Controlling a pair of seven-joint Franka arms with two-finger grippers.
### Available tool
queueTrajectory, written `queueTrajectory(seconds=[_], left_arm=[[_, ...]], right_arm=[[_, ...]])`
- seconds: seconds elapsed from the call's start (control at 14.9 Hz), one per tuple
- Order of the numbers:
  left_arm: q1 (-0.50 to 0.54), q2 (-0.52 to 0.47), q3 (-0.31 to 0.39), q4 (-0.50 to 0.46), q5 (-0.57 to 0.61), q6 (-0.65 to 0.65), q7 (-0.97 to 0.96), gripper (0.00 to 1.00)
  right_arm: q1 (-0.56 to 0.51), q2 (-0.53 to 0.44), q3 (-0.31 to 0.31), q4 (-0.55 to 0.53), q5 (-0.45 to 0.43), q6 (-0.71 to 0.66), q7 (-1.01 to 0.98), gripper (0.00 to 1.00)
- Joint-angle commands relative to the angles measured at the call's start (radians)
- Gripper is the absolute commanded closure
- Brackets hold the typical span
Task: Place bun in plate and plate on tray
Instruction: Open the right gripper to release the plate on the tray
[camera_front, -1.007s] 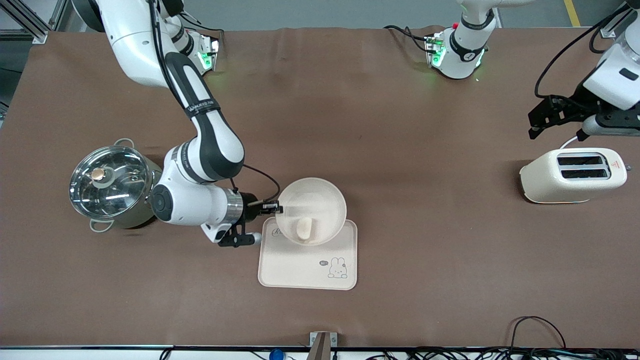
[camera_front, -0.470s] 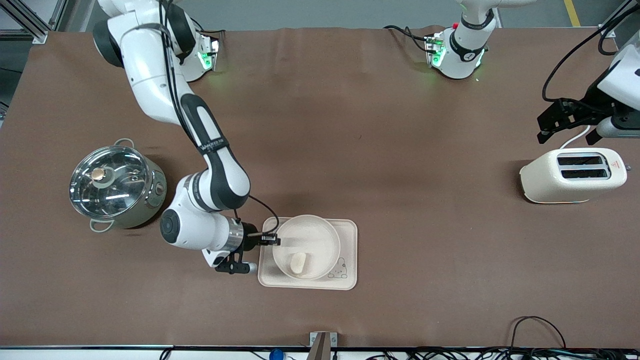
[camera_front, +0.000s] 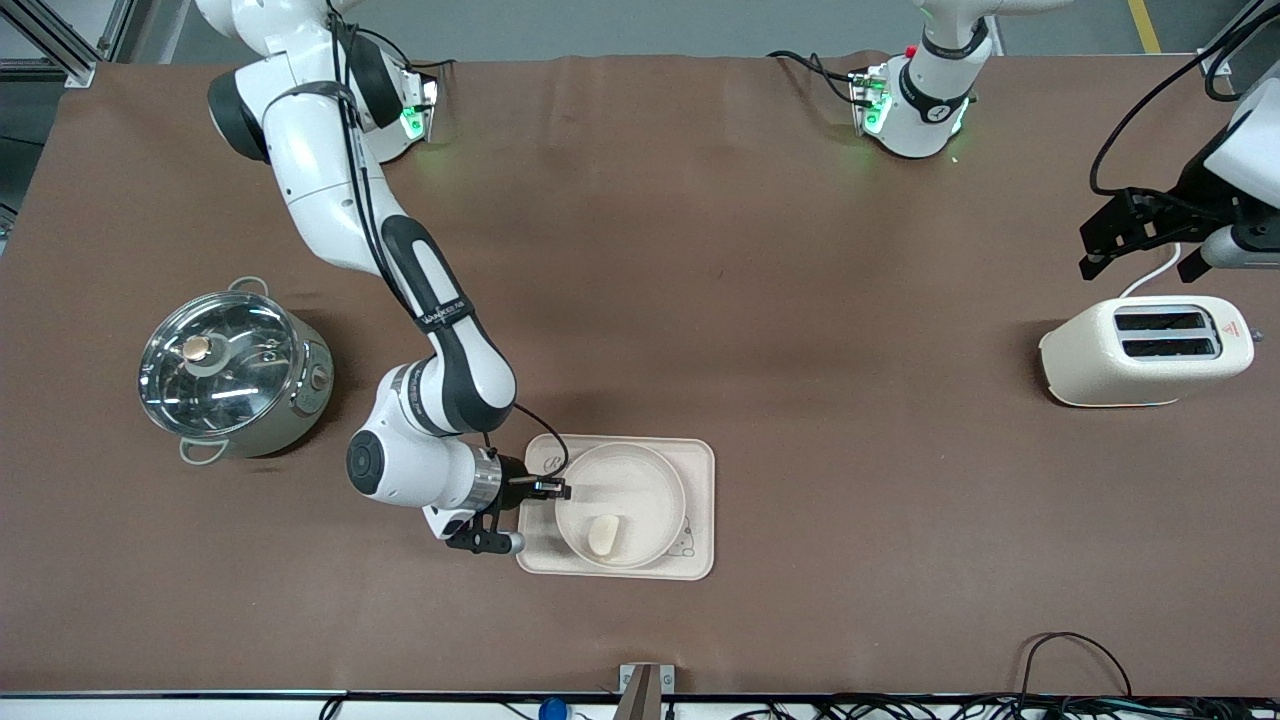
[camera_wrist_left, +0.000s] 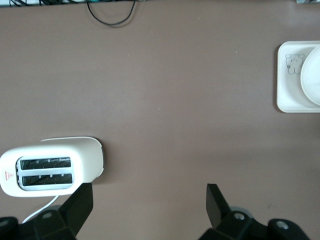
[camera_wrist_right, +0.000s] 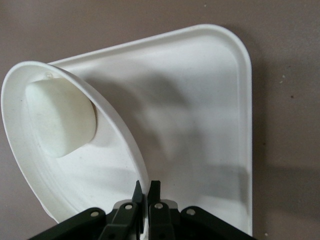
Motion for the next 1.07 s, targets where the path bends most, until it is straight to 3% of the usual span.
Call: queueTrajectory(seconds=[0.0, 0.07, 0.2, 0.27, 0.67, 0.87, 1.01], left_arm=[[-0.007, 0.015, 0.004, 0.027, 0.003, -0.027, 0.008, 0.00], [-0.005, 0.015, 0.004, 0.029, 0.003, -0.027, 0.008, 0.00], [-0.005, 0.016, 0.004, 0.029, 0.003, -0.027, 0.005, 0.00], [-0.005, 0.016, 0.004, 0.029, 0.003, -0.027, 0.006, 0.00], [-0.004, 0.016, 0.004, 0.029, 0.003, -0.027, 0.009, 0.00], [-0.004, 0.016, 0.004, 0.028, 0.003, -0.027, 0.008, 0.00], [-0.002, 0.016, 0.004, 0.028, 0.003, -0.027, 0.008, 0.00]], right_arm=[[-0.022, 0.021, 0.028, 0.031, 0.013, 0.004, 0.009, 0.90], [-0.022, 0.021, 0.028, 0.030, 0.011, 0.002, 0.007, 0.79], [-0.022, 0.018, 0.027, 0.025, 0.008, 0.001, 0.007, 0.43], [-0.009, -0.001, 0.016, 0.020, -0.020, -0.008, 0.007, 0.02], [-0.047, -0.218, -0.035, 0.019, -0.468, -0.266, -0.006, 0.00], [-0.103, -0.332, -0.038, 0.019, -0.577, -0.357, -0.058, 0.00], [-0.153, -0.412, -0.038, 0.017, -0.584, -0.460, -0.188, 0.00]])
